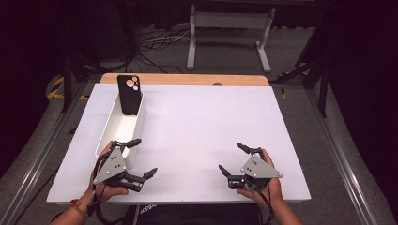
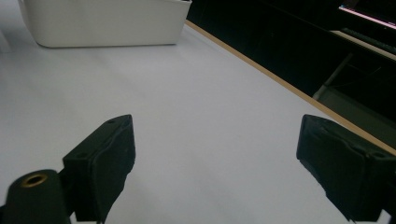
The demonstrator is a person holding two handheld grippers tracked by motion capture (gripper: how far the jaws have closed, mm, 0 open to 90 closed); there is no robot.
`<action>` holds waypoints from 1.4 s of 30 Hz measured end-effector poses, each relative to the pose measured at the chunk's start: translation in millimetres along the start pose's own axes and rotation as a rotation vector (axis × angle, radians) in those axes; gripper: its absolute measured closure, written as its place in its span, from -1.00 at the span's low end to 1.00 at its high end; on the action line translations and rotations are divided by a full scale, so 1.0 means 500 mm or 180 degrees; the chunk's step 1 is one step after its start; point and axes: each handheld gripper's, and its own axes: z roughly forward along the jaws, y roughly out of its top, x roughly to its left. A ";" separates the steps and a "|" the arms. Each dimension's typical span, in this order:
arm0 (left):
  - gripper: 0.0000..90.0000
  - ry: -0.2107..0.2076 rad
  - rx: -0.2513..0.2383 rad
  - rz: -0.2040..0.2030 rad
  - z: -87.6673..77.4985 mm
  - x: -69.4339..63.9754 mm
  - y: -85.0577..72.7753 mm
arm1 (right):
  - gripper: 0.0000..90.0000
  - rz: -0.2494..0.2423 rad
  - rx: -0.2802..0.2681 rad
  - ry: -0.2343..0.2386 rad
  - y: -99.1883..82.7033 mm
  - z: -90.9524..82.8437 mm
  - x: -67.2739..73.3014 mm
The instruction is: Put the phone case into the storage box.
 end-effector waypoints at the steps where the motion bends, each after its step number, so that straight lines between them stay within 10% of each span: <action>1: -0.94 -0.0004 0.0006 -0.0002 0.001 -0.002 -0.002 | -0.72 -0.0009 -0.0004 0.0007 0.000 0.000 0.000; 42: -0.93 -0.0097 0.0122 -0.0103 0.016 -0.012 -0.038 | -0.74 -0.0091 0.0019 0.0069 -0.002 0.004 0.012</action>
